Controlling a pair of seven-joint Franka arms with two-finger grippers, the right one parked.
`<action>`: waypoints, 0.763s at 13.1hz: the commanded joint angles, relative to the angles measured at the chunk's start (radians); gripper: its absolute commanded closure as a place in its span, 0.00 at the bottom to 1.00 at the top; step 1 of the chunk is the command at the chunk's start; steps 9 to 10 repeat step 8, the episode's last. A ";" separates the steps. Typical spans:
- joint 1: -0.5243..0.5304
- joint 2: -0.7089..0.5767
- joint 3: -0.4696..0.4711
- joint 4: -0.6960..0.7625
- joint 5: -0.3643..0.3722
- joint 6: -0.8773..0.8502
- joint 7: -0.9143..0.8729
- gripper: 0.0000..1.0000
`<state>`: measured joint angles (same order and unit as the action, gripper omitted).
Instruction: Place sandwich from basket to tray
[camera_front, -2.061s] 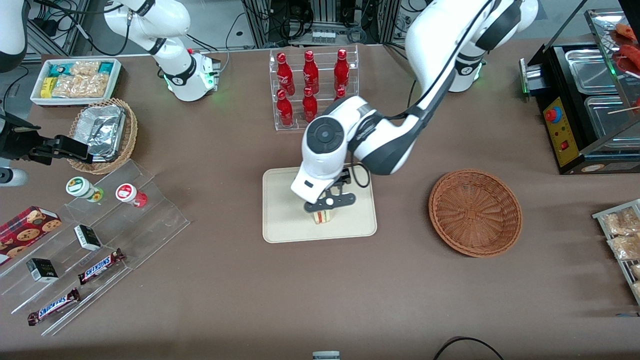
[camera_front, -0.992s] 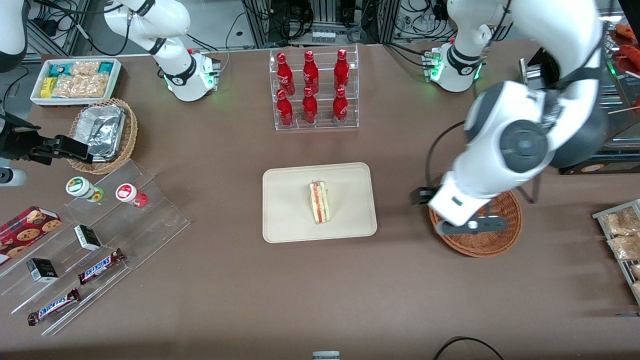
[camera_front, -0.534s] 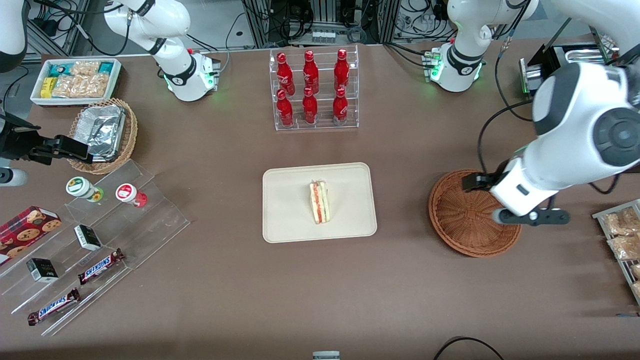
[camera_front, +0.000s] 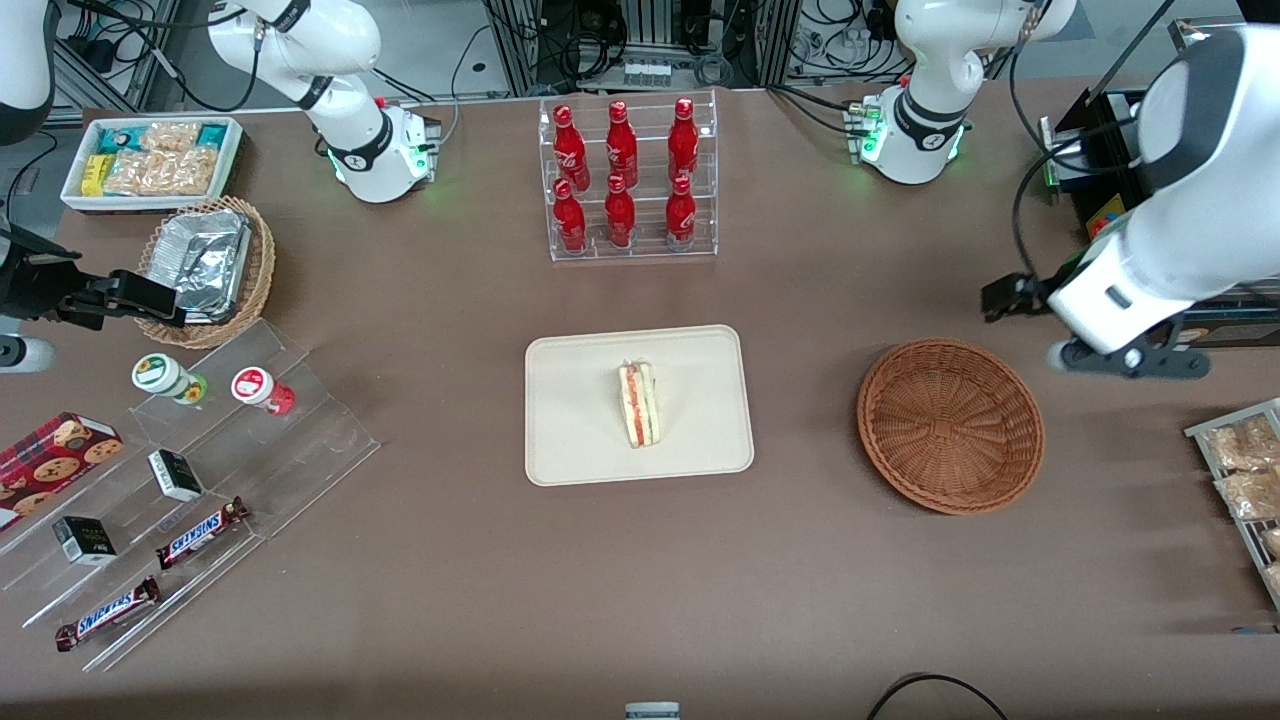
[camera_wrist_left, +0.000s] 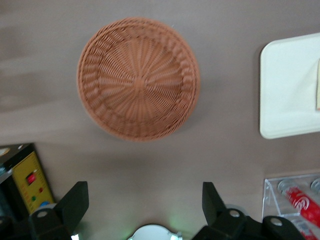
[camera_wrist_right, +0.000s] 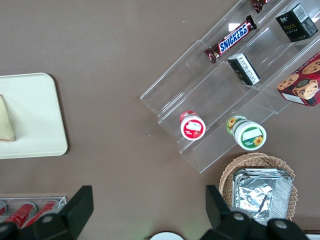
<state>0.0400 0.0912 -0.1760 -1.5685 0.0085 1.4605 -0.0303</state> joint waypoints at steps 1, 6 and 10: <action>-0.070 -0.077 0.108 -0.039 -0.016 -0.043 0.049 0.00; -0.097 -0.120 0.165 -0.001 -0.015 -0.170 0.052 0.00; -0.097 -0.122 0.177 0.007 -0.018 -0.180 0.050 0.00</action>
